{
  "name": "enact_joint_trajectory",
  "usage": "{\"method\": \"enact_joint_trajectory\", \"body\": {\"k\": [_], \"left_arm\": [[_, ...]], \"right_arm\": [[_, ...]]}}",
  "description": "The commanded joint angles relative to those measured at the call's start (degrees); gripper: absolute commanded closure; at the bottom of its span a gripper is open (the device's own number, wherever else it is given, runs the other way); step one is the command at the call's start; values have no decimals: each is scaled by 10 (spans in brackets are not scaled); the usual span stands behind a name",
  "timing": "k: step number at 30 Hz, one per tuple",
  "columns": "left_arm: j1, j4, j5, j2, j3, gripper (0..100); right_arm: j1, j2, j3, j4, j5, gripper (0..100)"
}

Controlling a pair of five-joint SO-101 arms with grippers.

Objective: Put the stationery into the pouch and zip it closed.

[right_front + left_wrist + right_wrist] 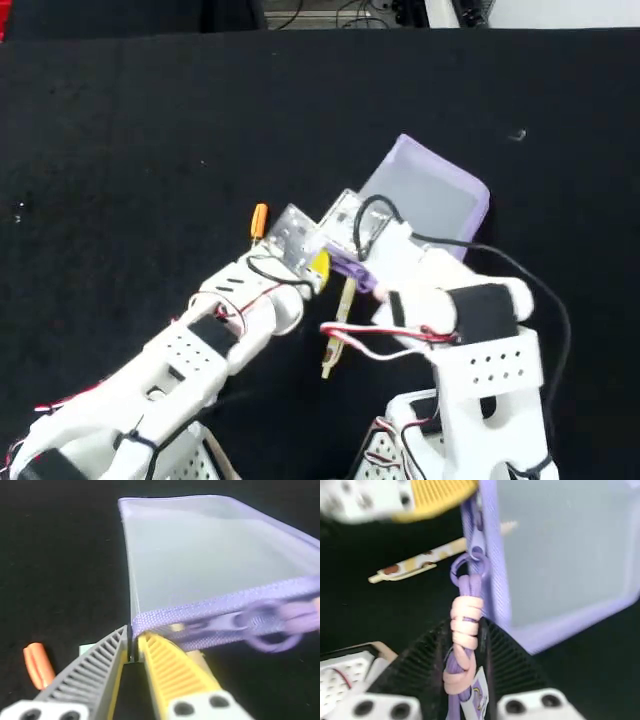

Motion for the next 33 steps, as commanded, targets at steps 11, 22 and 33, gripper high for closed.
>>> {"method": "enact_joint_trajectory", "body": {"k": [11, 22, 33], "left_arm": [[-98, -8, -4, 3, -32, 972], [-99, -8, -4, 3, -32, 972], [-92, -8, -4, 3, -31, 972]], "right_arm": [[171, -10, -33, 11, 83, 988], [262, -10, -36, 11, 135, 988], [316, -10, -36, 11, 178, 988]]}}
